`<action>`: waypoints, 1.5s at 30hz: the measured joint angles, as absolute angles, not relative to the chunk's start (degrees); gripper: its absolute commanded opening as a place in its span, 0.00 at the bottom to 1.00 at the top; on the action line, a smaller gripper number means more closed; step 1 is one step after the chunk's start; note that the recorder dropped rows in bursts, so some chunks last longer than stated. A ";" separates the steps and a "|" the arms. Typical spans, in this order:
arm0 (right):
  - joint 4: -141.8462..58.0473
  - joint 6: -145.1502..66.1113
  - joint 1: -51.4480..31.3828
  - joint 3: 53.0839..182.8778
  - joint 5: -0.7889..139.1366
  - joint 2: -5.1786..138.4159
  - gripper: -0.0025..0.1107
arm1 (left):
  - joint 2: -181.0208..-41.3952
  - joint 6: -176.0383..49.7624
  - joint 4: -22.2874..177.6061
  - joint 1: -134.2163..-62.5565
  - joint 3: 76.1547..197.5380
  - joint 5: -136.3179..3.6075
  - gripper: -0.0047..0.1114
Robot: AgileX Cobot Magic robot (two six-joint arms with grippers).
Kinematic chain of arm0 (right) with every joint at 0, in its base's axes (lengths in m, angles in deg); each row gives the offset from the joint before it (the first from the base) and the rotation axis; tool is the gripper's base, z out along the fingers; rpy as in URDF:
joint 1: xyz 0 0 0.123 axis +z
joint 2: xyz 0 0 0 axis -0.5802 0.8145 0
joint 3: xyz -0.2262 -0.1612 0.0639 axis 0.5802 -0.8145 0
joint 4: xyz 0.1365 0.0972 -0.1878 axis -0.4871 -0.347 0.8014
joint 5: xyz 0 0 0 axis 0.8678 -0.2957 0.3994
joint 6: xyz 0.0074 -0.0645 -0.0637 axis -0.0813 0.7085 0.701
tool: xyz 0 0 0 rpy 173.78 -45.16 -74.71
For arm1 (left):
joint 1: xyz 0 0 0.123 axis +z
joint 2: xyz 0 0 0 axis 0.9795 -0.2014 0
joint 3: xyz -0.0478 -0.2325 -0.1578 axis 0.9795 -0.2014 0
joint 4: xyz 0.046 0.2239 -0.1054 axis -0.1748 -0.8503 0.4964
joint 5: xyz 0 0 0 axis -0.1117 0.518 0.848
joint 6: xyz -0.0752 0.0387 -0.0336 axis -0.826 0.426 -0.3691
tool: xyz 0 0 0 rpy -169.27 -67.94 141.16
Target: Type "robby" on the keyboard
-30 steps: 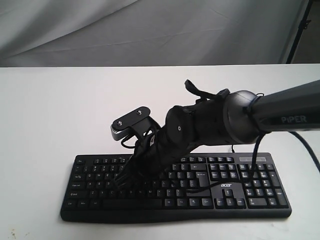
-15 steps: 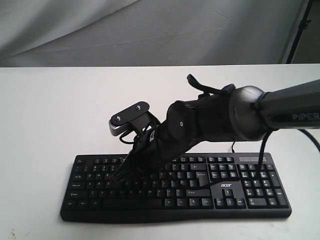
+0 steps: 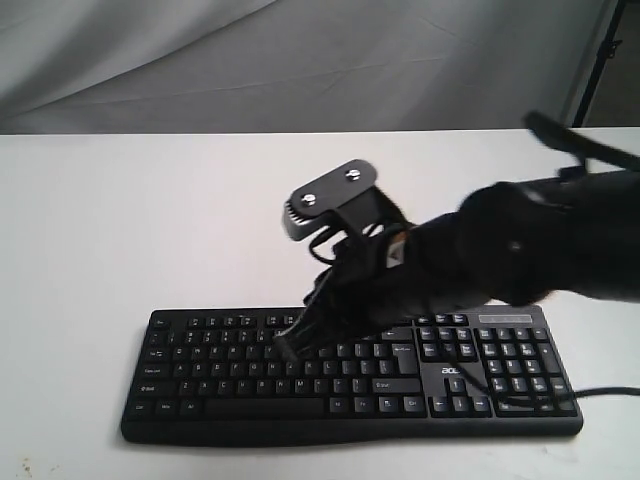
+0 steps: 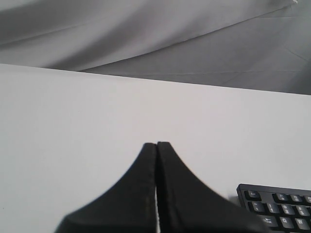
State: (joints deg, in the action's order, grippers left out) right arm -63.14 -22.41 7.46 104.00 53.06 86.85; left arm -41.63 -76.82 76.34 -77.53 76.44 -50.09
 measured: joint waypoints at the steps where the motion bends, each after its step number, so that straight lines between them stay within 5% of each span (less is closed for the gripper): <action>1: -63.01 -22.66 6.96 102.41 53.16 83.85 0.02 | -41.63 -76.82 76.34 -77.53 76.44 -50.09 0.04; 11: -58.76 -23.86 4.17 89.06 57.07 58.16 0.02 | -41.63 -76.82 76.34 -77.53 76.44 -50.09 0.04; 28: -58.34 -26.27 1.59 87.05 61.60 53.97 0.02 | -41.63 -76.82 76.34 -77.53 76.44 -50.09 0.04; 45: -57.99 -26.75 -39.45 69.89 56.68 13.80 0.02 | -41.63 -76.82 76.34 -77.53 76.44 -50.09 0.04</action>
